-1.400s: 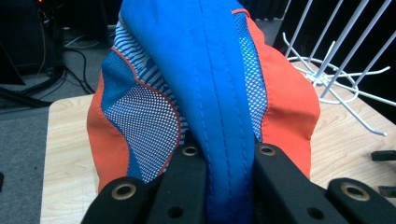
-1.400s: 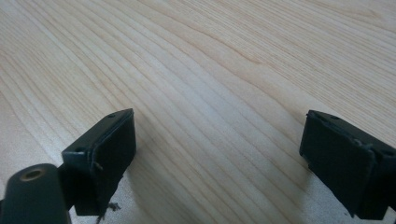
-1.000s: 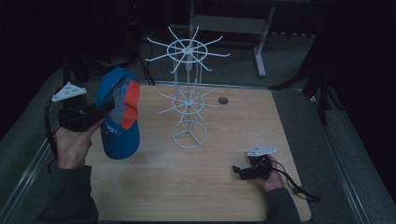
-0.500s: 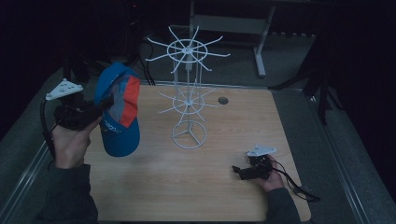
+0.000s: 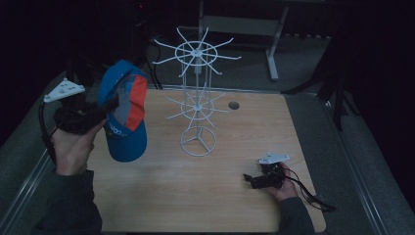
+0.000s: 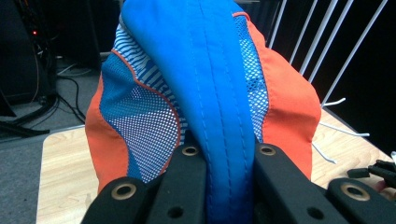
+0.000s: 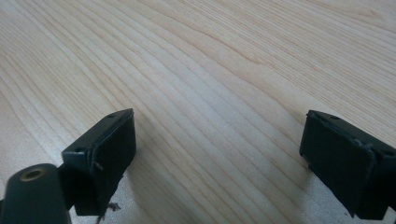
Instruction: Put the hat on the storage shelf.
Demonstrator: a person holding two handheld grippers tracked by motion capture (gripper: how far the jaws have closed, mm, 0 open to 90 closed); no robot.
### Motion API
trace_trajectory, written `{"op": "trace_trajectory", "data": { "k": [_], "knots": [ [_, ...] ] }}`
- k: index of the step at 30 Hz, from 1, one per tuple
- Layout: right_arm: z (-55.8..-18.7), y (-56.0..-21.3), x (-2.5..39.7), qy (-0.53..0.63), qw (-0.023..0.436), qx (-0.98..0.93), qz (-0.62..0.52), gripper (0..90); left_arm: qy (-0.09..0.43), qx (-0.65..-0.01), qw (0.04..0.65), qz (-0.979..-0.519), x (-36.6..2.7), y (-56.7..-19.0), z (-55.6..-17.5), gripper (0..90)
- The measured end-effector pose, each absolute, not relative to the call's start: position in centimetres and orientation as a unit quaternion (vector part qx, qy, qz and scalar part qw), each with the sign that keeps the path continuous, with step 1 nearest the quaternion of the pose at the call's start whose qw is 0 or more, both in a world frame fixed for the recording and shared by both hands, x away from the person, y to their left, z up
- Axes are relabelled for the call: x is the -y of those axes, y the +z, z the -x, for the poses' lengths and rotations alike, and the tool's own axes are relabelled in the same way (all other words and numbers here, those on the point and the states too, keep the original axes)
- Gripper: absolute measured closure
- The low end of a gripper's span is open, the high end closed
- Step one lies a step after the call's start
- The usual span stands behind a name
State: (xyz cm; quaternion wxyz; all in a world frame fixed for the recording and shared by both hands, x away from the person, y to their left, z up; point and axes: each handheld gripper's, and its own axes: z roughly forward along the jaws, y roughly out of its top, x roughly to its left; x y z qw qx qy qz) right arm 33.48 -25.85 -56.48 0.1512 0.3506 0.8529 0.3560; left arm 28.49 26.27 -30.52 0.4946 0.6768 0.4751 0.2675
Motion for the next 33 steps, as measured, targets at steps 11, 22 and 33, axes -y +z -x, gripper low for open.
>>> {"op": "trace_trajectory", "data": {
  "k": [11, 22, 33],
  "knots": [
    [-33.5, -56.5, 25.9, 0.356, 0.151, -0.853, -0.35, 10.4, 0.269, -0.474, 0.504, -0.67, -26.6, -29.7, -28.3, 88.4],
    [-33.5, -56.5, 25.9, 0.356, 0.151, -0.853, -0.351, 10.4, 0.266, -0.465, 0.517, -0.667, -26.7, -29.0, -28.4, 88.4],
    [-33.5, -56.5, 25.9, 0.356, 0.151, -0.853, -0.351, 10.4, 0.262, -0.45, 0.538, -0.662, -26.8, -28.5, -28.4, 88.4]
  ]
}}
